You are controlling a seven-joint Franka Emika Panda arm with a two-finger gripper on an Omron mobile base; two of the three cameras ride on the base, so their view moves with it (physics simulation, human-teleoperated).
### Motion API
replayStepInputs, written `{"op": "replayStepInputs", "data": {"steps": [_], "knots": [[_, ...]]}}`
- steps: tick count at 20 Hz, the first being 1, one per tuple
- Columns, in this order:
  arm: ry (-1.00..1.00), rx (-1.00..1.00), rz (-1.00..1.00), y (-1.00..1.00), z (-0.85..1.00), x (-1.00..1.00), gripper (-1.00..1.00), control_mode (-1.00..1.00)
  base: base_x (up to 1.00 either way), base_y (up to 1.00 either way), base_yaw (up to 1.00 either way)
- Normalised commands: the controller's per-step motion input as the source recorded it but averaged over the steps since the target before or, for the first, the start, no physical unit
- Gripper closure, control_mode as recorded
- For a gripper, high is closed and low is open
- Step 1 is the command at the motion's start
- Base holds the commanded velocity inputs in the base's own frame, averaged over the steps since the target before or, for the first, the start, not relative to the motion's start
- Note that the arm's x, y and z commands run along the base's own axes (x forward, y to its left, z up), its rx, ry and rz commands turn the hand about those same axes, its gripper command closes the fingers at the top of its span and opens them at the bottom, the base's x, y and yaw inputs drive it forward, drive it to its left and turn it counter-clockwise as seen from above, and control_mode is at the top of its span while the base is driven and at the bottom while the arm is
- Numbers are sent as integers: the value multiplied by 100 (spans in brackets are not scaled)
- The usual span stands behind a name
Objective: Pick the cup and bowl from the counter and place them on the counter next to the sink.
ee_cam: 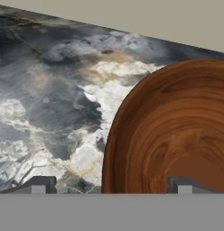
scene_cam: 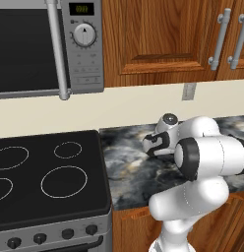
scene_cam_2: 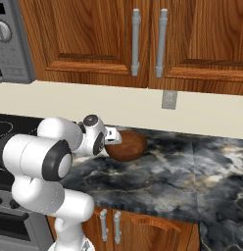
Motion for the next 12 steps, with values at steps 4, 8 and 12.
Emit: {"op": "replayStepInputs", "data": {"steps": [4,8,12], "knots": [[0,0,0,0,0,0,100,-100,0,0,0],[0,0,0,0,0,0,100,-100,0,0,0],[0,0,0,0,0,0,100,-100,0,0,0]]}}
